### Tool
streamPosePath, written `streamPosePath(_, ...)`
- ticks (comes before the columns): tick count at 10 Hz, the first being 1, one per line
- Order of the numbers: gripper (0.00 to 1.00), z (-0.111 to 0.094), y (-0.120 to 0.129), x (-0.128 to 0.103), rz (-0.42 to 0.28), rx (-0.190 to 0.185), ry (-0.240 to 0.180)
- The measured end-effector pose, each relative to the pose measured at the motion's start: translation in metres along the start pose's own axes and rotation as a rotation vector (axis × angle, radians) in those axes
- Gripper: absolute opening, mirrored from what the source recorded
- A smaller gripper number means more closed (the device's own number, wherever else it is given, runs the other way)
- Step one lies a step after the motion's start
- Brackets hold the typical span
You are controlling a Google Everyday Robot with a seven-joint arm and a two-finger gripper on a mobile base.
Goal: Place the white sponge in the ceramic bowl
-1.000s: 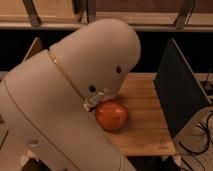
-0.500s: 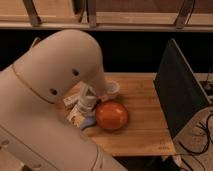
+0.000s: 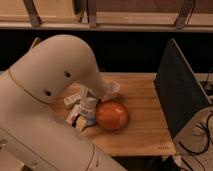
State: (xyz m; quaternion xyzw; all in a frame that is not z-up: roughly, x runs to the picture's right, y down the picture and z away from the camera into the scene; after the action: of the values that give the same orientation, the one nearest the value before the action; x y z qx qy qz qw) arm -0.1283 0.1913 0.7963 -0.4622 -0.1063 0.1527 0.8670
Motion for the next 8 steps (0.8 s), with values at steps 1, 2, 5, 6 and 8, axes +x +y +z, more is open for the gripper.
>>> streamPosePath(1,0.63,0.0,0.0,0.0,0.0,0.0,0.0)
streamPosePath(2,0.63,0.0,0.0,-0.001,-0.001,0.0,0.0)
streamPosePath(5,0.63,0.0,0.0,-0.001,-0.001,0.0,0.0)
streamPosePath(6,0.63,0.001,-0.001,0.0,-0.003,0.001,0.003)
streamPosePath(8,0.63,0.01,-0.002,0.011,-0.041,-0.003,0.082)
